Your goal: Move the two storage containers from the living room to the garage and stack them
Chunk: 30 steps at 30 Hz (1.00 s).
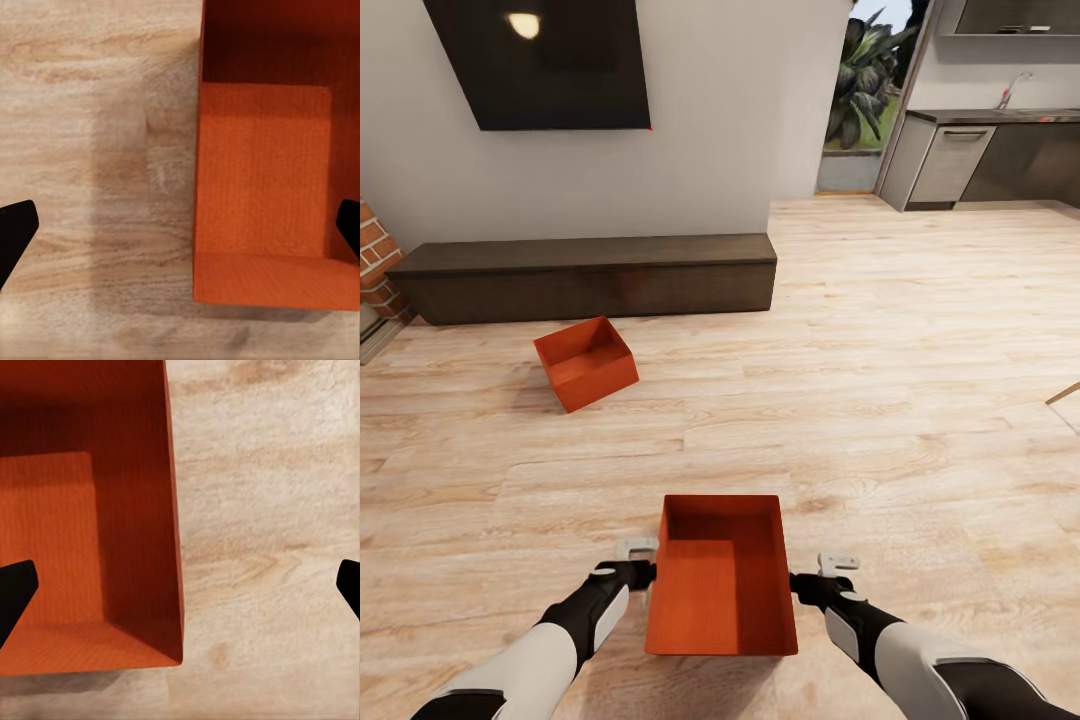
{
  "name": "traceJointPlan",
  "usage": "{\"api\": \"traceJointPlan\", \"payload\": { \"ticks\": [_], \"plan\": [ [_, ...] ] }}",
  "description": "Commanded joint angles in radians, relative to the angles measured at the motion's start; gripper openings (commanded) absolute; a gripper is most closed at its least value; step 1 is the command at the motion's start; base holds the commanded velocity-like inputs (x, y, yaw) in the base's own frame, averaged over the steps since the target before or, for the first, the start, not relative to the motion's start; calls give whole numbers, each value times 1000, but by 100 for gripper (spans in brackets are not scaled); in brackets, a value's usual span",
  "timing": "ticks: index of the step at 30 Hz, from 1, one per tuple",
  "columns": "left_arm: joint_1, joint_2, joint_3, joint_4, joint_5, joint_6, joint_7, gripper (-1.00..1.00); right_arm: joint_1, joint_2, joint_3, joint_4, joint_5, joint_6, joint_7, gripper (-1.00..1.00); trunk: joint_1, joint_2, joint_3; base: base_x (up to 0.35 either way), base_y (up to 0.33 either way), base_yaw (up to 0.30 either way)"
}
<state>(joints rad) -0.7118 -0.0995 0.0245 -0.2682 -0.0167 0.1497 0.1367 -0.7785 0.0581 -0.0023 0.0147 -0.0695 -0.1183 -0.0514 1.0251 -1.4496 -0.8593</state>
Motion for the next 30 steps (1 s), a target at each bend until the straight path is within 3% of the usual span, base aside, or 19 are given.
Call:
{"api": "traceJointPlan", "payload": {
  "ticks": [1,21,30],
  "plan": [
    [0,0,3,-3,-2,3,4,100,-1,0,0,2,-7,-5,-2,100,0,0,-1,0,0,0],
    [0,-10,8,-3,10,-34,21,100,-1,-2,1,4,-2,-3,-14,100,0,0,-1,0,0,0],
    [0,-9,8,-3,11,-29,20,100,-1,-1,1,5,-3,-4,-15,100,34,-63,-29,0,0,0]
  ]
}}
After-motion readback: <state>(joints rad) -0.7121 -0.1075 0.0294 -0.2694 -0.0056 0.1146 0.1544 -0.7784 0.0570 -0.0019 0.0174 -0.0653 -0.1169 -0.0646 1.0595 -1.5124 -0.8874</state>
